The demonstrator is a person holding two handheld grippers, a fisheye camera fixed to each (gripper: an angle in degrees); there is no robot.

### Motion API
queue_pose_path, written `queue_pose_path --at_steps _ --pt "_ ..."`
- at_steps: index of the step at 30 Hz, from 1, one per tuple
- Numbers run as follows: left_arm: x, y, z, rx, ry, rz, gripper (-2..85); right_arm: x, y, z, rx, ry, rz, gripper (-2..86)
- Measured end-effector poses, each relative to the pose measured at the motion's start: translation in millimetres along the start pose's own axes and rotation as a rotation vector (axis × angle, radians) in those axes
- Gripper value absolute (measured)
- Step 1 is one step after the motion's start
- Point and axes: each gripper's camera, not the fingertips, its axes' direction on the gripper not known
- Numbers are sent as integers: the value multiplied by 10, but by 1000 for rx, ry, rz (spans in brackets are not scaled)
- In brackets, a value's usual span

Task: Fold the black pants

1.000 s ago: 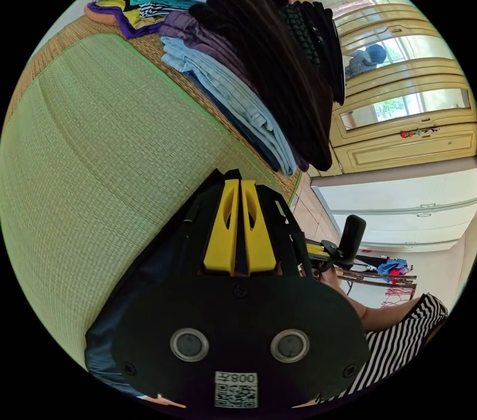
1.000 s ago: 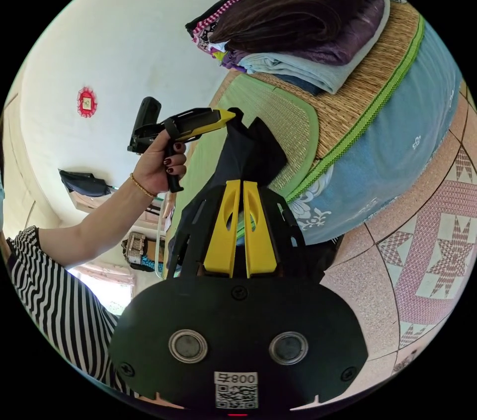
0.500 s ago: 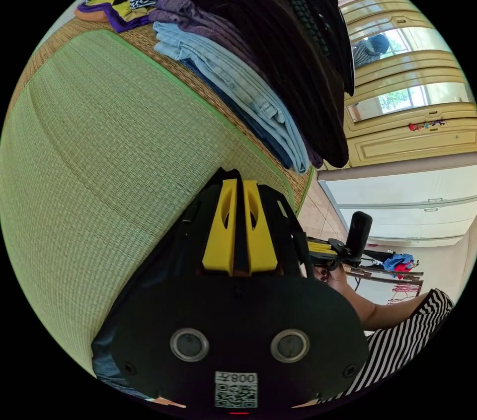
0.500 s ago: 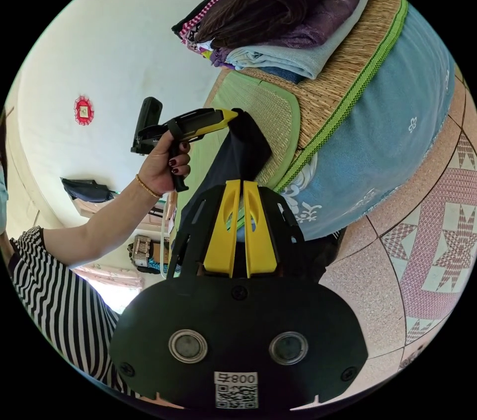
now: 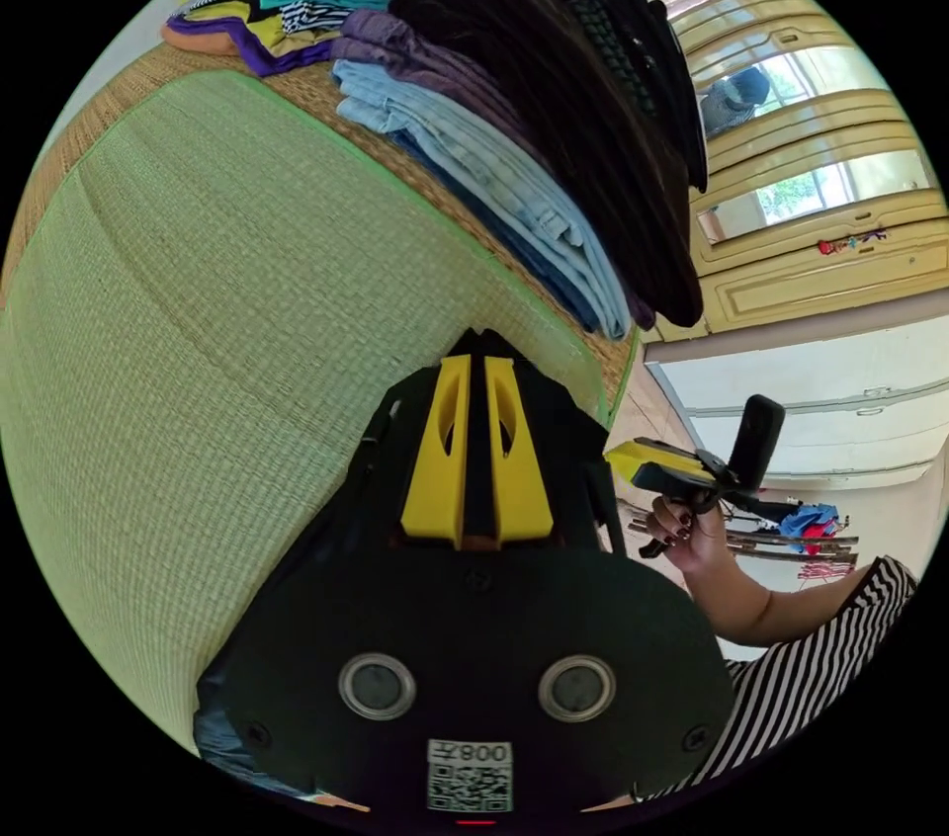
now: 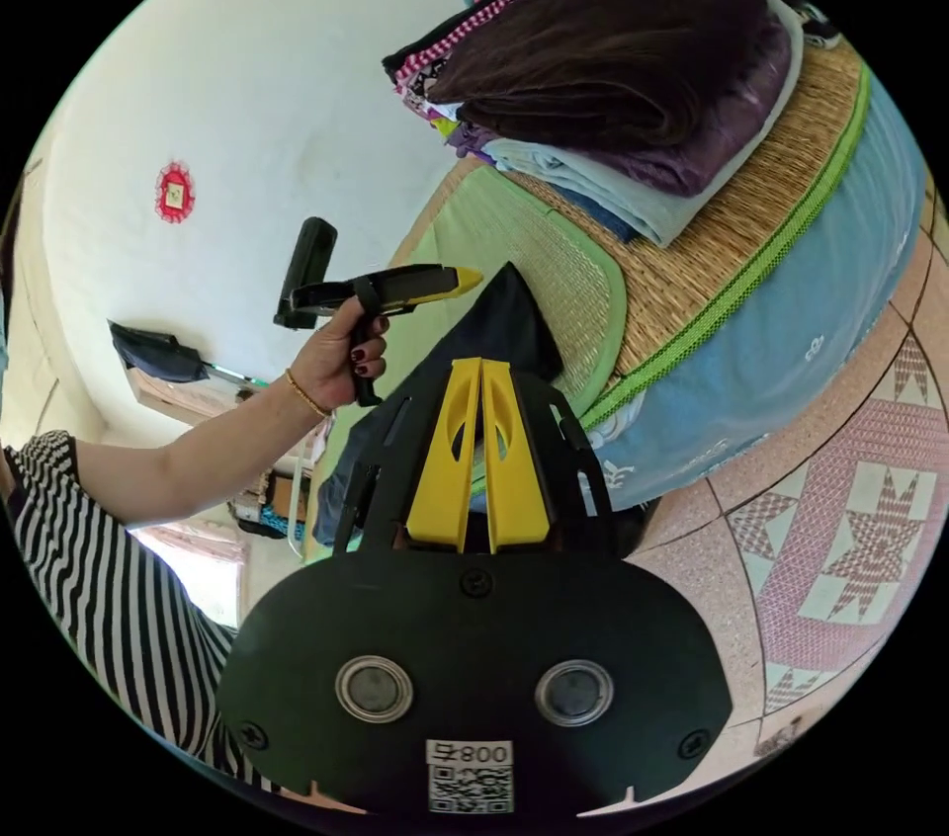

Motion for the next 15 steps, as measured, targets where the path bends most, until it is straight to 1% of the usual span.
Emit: queue_pose_path --at_steps 2,4,7,15 --pt "77 14 -128 13 -12 10 32 24 -41 169 -43 57 11 0" --pt "163 30 -225 10 -23 46 35 26 -41 227 -36 39 11 0" --pt "271 16 -283 -58 -103 68 32 26 -37 325 -42 47 12 0" --pt "706 -107 -918 9 -147 111 6 -96 -103 487 -40 49 -17 0"
